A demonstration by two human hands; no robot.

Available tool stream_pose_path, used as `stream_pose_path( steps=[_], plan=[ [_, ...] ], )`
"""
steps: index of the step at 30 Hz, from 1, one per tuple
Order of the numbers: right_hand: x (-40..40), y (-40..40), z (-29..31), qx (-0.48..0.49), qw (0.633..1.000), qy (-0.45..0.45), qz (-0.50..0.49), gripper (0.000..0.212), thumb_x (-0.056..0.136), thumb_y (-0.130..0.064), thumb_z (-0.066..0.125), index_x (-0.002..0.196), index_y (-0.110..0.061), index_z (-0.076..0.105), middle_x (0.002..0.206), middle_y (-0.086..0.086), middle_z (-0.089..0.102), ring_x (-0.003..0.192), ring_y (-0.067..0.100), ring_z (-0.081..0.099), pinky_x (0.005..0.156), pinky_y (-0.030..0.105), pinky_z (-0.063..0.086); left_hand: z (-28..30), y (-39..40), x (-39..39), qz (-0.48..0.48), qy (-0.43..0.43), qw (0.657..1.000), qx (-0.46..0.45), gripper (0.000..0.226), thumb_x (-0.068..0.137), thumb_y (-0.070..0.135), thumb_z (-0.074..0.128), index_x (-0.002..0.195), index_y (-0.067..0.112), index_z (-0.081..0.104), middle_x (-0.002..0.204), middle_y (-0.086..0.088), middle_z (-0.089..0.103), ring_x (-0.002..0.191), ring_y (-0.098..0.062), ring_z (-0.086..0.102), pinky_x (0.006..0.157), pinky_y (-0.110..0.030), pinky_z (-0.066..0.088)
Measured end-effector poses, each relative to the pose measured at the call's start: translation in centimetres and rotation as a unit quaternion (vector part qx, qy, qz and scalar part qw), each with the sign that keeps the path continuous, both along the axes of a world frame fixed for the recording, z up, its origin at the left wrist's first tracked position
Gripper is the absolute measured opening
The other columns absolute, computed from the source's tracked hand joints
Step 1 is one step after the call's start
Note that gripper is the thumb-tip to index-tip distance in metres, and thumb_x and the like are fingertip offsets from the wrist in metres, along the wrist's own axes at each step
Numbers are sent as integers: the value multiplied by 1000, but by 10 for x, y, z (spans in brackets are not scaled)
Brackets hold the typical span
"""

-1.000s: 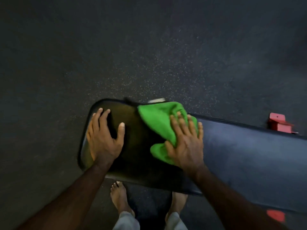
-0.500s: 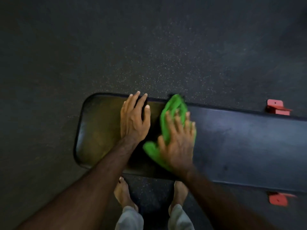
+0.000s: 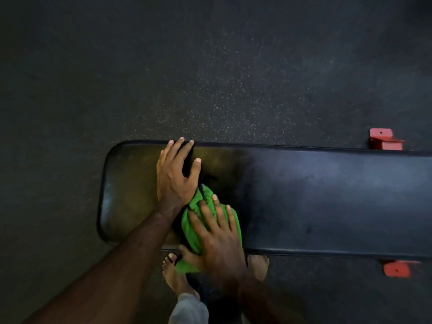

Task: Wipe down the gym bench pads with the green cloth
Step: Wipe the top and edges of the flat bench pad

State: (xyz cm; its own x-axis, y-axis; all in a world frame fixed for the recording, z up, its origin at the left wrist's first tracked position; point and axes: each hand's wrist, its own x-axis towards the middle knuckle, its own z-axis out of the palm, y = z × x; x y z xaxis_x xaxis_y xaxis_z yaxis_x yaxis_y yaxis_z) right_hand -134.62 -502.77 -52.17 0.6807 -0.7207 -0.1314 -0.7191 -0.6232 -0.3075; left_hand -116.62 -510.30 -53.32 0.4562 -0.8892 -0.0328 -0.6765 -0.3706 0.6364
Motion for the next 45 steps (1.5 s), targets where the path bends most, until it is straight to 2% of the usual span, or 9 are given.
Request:
stream_pose_path(
  steps=[4,9,15,22,26,28,33,39,45],
  plan=[
    [-55,-24,-10,-42,991,1,-123,78,88,-73,56,150,-26,50,167,5,33,157,32,23,122,60,26,10,7,-8,10,-1,1000,-4,55,96,44,53,145,20,59,161,-3,43,153,-24,29,124,-46,28],
    [-43,3,0,30,897,-18,-440,97,83,-82,50,158,-23,34,167,13,29,155,40,23,117,67,31,3,34,-49,28,28,999,-7,48,98,37,53,142,22,62,161,-1,42,153,-21,29,123,-46,29],
    [-35,8,-8,0,997,-30,-73,73,97,-68,48,155,-25,42,170,3,24,159,30,14,125,54,22,10,25,-58,66,44,996,-32,44,96,36,52,133,18,68,154,-2,51,148,-23,38,121,-37,30],
    [-108,-15,-7,0,893,-61,-445,82,90,-59,57,157,-16,38,163,17,35,155,36,24,121,64,26,6,13,-84,-6,-22,1000,-4,48,97,34,57,142,21,61,161,-5,42,152,-28,29,120,-40,27],
    [-109,-17,-8,-36,995,-32,-92,73,90,-58,59,153,-20,48,164,11,38,155,37,27,121,59,29,7,-5,-117,0,8,1000,-3,52,96,32,56,147,22,55,164,-2,37,153,-25,27,122,-40,25],
    [-134,-53,-13,-59,998,-28,28,69,92,-58,59,150,-21,51,165,7,37,155,33,28,118,58,34,7,-14,-117,24,5,1000,-9,51,96,32,55,146,21,56,164,-2,38,153,-25,29,122,-39,24],
    [-99,-90,-8,-14,912,-73,-404,72,90,-49,60,153,-17,48,167,7,34,156,35,23,124,59,22,-3,-39,-103,44,-25,999,-3,50,100,35,52,148,20,54,162,-3,40,153,-25,29,121,-40,23],
    [-101,-136,-10,-40,998,-50,23,73,86,-55,60,150,-22,52,166,6,35,156,32,27,122,59,27,-5,-38,-103,41,-75,995,45,52,100,35,42,149,23,51,160,2,44,153,-21,28,122,-44,26],
    [-76,-180,-3,-35,927,-75,-365,72,81,-52,59,144,-18,58,157,9,48,149,36,37,120,59,28,-2,-42,-109,58,-97,991,69,52,102,45,45,149,24,50,159,4,44,153,-19,26,120,-43,24]
  ],
)
